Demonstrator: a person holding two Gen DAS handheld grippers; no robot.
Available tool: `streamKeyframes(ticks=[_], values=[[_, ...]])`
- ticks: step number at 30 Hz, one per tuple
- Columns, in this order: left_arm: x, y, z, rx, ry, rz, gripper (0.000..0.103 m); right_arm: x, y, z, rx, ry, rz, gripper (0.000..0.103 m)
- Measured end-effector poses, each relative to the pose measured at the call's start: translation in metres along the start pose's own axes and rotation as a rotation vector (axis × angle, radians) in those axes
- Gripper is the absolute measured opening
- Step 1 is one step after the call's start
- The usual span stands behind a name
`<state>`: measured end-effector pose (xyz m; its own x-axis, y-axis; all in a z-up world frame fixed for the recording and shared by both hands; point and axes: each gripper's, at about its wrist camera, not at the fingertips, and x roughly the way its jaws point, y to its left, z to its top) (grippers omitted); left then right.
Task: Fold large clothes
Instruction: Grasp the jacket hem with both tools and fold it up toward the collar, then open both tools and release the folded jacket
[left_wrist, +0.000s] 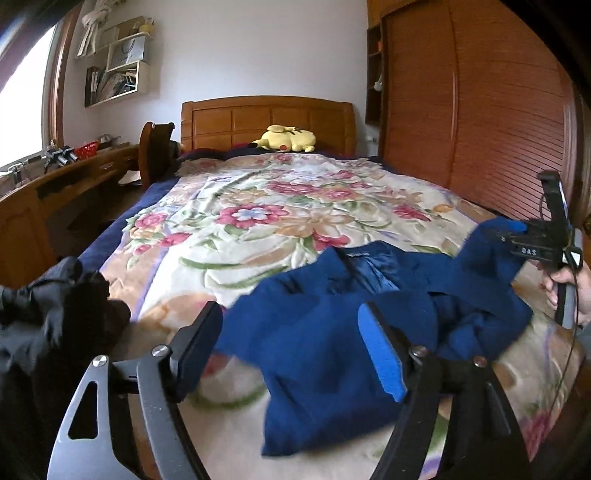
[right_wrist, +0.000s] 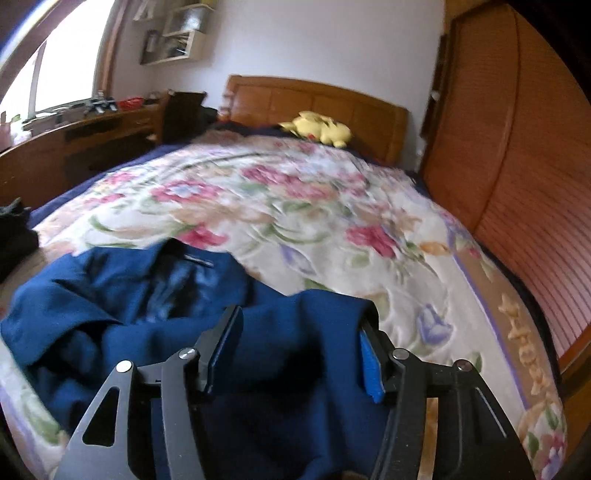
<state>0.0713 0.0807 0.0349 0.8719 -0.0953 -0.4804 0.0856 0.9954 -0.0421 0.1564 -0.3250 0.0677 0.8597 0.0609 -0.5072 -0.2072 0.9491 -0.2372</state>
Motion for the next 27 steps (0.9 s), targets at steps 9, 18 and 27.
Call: streamKeyframes(ticks=[9,18,27], values=[[-0.018,-0.007,-0.031,0.026,-0.002,-0.005,0.077,-0.036,0.052,-0.007,-0.075,-0.057,0.162,0.066],[-0.004,0.006,-0.046,0.016,0.032,-0.026,0.077,-0.015,0.089,-0.027,-0.216,0.06,0.344,0.068],[0.005,0.009,-0.051,0.009,0.056,-0.047,0.077,0.024,0.097,-0.023,-0.314,0.167,0.367,0.068]])
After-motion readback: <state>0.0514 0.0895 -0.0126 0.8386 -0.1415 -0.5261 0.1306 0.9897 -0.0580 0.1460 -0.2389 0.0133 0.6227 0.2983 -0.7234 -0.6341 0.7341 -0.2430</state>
